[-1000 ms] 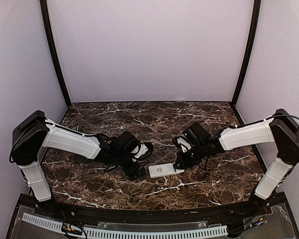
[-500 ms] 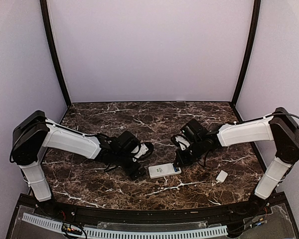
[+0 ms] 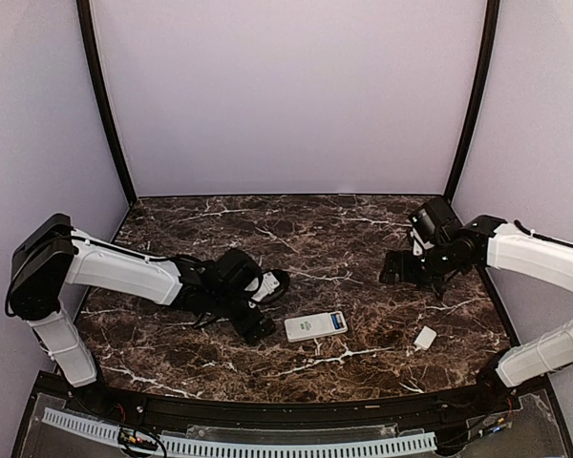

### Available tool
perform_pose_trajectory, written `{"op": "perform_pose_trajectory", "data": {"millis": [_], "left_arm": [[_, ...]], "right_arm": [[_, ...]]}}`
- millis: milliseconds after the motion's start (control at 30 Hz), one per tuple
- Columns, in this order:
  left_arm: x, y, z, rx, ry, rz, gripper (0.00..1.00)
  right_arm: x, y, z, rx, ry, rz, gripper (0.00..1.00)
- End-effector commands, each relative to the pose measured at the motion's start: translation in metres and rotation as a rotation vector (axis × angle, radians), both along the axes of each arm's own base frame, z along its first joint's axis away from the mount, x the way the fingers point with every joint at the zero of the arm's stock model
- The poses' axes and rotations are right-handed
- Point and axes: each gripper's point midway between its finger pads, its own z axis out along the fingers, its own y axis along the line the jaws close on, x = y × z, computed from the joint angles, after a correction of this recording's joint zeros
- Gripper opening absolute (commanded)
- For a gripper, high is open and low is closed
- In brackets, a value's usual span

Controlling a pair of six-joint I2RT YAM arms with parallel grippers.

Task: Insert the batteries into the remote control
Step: Move the right arm with the battery cover to the center of the board.

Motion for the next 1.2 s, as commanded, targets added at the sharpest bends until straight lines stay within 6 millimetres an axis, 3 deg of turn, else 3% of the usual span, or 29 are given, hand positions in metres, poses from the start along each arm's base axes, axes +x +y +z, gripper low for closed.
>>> {"op": "perform_pose_trajectory", "data": {"millis": [0, 200, 333, 567, 800, 1000, 1167], "left_arm": [[0.000, 0.002, 0.022, -0.037, -0.048, -0.007, 0.99], [-0.001, 0.004, 0.027, -0.054, -0.070, -0.010, 0.99], [-0.003, 0.008, 0.028, -0.054, -0.080, -0.009, 0.99], [-0.005, 0.013, 0.029, -0.053, -0.089, -0.015, 0.99], [-0.004, 0.010, 0.032, -0.060, -0.094, -0.014, 0.99], [-0.002, 0.009, 0.034, -0.068, -0.095, -0.009, 0.99], [-0.001, 0.010, 0.033, -0.066, -0.103, -0.006, 0.99]], "right_arm": [[-0.039, -0.051, -0.031, -0.133, 0.146, -0.241, 0.99], [-0.080, -0.076, -0.057, -0.165, 0.304, -0.442, 0.99], [-0.088, -0.083, -0.066, -0.145, 0.318, -0.528, 0.93], [-0.087, -0.081, -0.089, -0.149, 0.363, -0.505, 0.81], [-0.079, -0.077, -0.091, -0.141, 0.382, -0.482, 0.72], [-0.078, -0.069, -0.094, -0.103, 0.438, -0.461, 0.70], [-0.071, -0.039, -0.094, 0.008, 0.490, -0.367, 0.63]]}}
